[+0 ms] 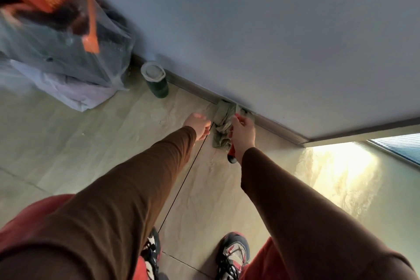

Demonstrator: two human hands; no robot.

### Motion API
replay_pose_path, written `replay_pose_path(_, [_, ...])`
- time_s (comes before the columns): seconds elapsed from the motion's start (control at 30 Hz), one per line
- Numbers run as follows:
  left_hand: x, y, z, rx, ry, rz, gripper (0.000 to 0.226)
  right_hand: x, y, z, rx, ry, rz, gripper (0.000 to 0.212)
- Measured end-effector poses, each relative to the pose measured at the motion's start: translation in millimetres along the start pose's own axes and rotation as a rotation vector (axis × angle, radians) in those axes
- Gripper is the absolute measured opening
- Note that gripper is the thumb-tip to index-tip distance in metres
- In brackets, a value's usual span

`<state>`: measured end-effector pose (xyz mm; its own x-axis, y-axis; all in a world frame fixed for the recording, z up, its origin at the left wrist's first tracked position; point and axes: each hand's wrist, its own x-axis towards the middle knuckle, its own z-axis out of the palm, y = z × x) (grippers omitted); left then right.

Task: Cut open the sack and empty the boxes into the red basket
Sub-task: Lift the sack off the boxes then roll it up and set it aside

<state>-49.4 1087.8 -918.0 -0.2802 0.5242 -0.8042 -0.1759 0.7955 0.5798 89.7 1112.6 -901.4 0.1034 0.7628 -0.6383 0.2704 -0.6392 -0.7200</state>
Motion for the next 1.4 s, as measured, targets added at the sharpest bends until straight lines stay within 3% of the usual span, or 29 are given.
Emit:
replay_pose_path(0.33, [-195.5, 55.8, -91.1, -0.131, 0.146, -0.008, 0.027, -166.9, -126.5, -14.3, -0.101, -0.260, -0.010, 0.034])
replay_pose_path(0.7, [-462.1, 65.1, -158.0, -0.434, 0.324, -0.025, 0.018, -386.4, -227.7, -35.0, -0.233, -0.555, -0.061, 0.015])
replay_pose_path(1.1, [-665.2, -31.0, -194.8, -0.783, 0.604, -0.047, 0.015, -588.5, -202.4, -18.4, -0.429, -0.870, -0.155, 0.010])
replay_pose_path(1.4, [-779.4, -159.0, -257.1, -1.064, 0.622, -0.030, 0.018, -745.0, -120.4, 28.6, -0.483, -0.968, -0.159, 0.011])
